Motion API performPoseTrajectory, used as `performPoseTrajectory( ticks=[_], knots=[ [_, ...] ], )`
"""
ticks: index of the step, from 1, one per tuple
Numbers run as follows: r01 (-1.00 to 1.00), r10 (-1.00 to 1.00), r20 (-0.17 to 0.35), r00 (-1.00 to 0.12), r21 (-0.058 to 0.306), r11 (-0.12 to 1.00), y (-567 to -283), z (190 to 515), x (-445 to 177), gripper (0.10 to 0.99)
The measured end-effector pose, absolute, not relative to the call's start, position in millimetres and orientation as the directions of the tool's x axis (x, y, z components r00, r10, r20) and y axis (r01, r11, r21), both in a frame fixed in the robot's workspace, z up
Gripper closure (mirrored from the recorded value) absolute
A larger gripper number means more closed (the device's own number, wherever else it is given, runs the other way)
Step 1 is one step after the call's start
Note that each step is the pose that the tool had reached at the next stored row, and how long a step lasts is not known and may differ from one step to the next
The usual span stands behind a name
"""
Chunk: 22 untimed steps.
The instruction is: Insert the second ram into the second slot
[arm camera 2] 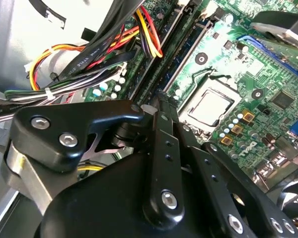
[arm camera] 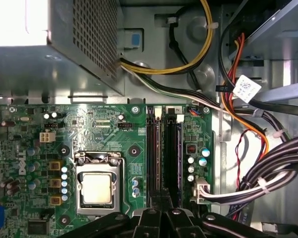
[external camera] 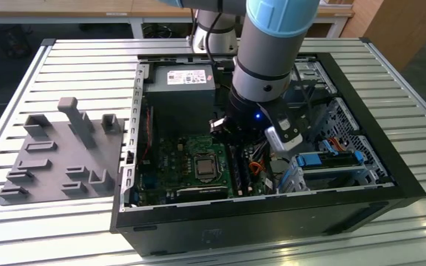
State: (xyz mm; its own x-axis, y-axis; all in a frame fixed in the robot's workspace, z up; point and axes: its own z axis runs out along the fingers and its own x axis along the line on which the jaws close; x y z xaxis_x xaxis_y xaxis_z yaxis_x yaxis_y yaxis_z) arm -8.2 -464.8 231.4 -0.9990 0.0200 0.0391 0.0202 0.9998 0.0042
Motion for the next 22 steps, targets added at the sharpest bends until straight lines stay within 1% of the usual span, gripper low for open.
performPoseTrajectory(
  ticks=[17, 22],
  knots=[
    [0.020, 0.020, 0.039, -0.999, 0.000, 1.000, -465, 215, -8, 0.980],
    [0.020, 0.020, 0.039, -0.999, 0.002, 1.000, -465, 216, -8, 0.980]
  ],
)
